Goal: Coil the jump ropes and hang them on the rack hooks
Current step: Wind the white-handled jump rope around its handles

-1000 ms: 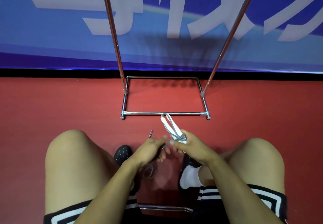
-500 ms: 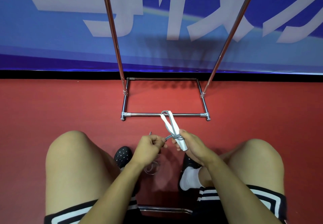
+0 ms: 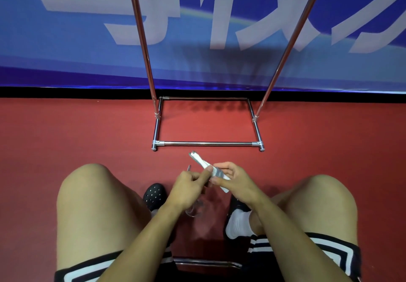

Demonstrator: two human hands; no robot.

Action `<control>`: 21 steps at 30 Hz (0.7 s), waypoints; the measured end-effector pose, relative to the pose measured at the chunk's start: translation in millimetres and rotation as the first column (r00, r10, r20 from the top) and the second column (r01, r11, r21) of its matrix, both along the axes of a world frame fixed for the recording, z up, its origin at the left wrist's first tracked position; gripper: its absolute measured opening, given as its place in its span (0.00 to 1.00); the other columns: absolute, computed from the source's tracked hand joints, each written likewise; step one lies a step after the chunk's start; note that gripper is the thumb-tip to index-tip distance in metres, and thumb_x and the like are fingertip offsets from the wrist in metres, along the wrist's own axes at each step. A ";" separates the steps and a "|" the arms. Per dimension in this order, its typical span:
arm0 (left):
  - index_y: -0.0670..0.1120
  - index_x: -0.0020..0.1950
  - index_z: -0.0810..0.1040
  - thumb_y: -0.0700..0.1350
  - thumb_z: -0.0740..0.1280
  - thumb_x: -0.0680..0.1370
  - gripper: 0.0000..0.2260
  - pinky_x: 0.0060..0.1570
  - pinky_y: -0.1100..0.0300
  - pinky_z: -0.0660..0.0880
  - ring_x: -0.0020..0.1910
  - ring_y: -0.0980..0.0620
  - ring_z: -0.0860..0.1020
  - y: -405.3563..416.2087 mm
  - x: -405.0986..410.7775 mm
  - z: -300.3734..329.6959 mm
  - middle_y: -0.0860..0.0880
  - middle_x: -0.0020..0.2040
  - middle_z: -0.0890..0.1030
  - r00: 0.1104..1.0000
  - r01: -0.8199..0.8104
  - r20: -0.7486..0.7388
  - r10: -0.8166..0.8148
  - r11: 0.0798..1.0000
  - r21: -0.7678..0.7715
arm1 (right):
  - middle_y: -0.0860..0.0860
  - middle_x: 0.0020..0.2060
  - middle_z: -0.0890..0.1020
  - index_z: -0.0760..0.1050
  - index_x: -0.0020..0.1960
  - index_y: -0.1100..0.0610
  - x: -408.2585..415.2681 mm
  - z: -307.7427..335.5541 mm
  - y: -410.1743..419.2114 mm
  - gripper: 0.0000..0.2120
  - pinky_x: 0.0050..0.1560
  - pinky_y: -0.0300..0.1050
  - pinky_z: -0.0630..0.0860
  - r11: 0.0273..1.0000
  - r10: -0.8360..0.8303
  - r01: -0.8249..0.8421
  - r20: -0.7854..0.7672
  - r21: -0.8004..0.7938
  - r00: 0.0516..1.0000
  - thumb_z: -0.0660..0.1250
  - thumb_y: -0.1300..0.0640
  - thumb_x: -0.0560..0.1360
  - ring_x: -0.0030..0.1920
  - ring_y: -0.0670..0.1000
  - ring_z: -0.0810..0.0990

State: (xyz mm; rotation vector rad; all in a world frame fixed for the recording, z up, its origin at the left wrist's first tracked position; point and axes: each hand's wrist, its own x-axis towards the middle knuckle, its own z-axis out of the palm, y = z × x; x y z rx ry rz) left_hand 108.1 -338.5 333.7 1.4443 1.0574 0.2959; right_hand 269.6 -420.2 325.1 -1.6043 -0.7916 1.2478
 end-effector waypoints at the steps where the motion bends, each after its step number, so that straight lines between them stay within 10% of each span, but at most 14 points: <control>1: 0.42 0.36 0.84 0.63 0.67 0.79 0.26 0.31 0.61 0.68 0.29 0.52 0.69 -0.6 0.1 2.1 0.45 0.29 0.77 1.000 -0.003 0.002 0.003 1.000 -0.003 | 0.52 0.55 0.84 0.76 0.63 0.58 0.4 -1.0 0.3 0.22 0.50 0.33 0.77 1.000 -0.009 0.009 0.015 -0.007 1.000 0.79 0.64 0.72 0.52 0.40 0.84; 10: 0.46 0.37 0.84 0.53 0.71 0.80 0.16 0.40 0.55 0.69 0.35 0.48 0.73 0.8 -3.8 5.6 0.48 0.32 0.81 0.982 0.111 0.161 -0.100 0.992 -0.060 | 0.48 0.47 0.83 0.72 0.61 0.55 4.7 2.9 -5.5 0.26 0.48 0.43 0.76 0.995 0.101 -0.102 -0.031 -0.019 0.994 0.81 0.51 0.70 0.46 0.47 0.81; 15: 0.45 0.39 0.84 0.45 0.69 0.82 0.13 0.36 0.64 0.74 0.33 0.51 0.77 1.0 -4.2 12.3 0.45 0.33 0.80 0.962 0.189 0.213 -0.173 0.980 -0.058 | 0.56 0.50 0.84 0.75 0.67 0.57 -0.5 8.0 -11.3 0.21 0.60 0.57 0.81 0.978 0.203 -0.210 -0.311 0.011 0.928 0.73 0.52 0.78 0.54 0.55 0.84; 21: 0.42 0.44 0.81 0.50 0.67 0.82 0.14 0.26 0.66 0.73 0.27 0.53 0.79 0.8 -2.5 21.3 0.42 0.37 0.84 0.978 0.180 0.137 -0.158 0.969 -0.170 | 0.54 0.44 0.84 0.77 0.62 0.57 1.1 15.9 -10.7 0.13 0.42 0.49 0.83 0.979 0.197 -0.202 -0.147 -0.021 0.969 0.71 0.55 0.80 0.45 0.55 0.84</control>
